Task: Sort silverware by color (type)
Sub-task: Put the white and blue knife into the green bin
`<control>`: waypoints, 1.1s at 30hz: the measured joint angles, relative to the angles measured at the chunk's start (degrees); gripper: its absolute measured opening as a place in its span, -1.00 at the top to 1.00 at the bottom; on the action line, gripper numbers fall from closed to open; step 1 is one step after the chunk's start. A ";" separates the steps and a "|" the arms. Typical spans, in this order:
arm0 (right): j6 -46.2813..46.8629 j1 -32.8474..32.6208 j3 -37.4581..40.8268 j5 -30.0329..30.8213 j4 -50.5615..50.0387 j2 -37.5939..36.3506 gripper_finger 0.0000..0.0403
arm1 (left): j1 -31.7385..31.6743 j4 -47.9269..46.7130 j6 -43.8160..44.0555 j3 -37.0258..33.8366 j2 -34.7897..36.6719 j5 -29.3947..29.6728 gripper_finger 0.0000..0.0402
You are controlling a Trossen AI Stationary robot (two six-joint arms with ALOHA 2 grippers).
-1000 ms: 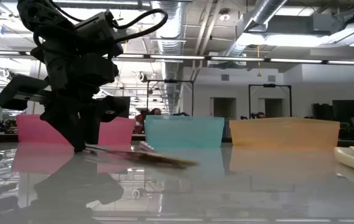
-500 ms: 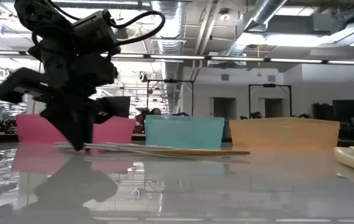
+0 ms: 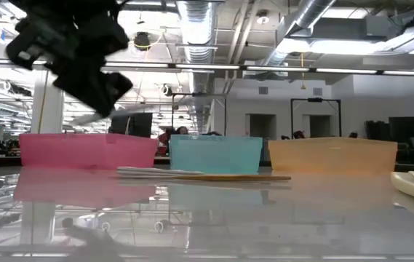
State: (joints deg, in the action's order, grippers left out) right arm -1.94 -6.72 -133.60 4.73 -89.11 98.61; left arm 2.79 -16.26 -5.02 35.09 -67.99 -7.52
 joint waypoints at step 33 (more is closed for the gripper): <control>-8.30 10.27 27.94 -8.61 23.67 -24.79 0.60 | -0.05 20.24 7.59 0.17 28.49 24.47 0.89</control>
State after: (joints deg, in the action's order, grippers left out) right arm -10.24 3.55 -105.66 -3.88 -65.44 73.81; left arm 2.74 3.98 2.57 35.27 -39.50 16.95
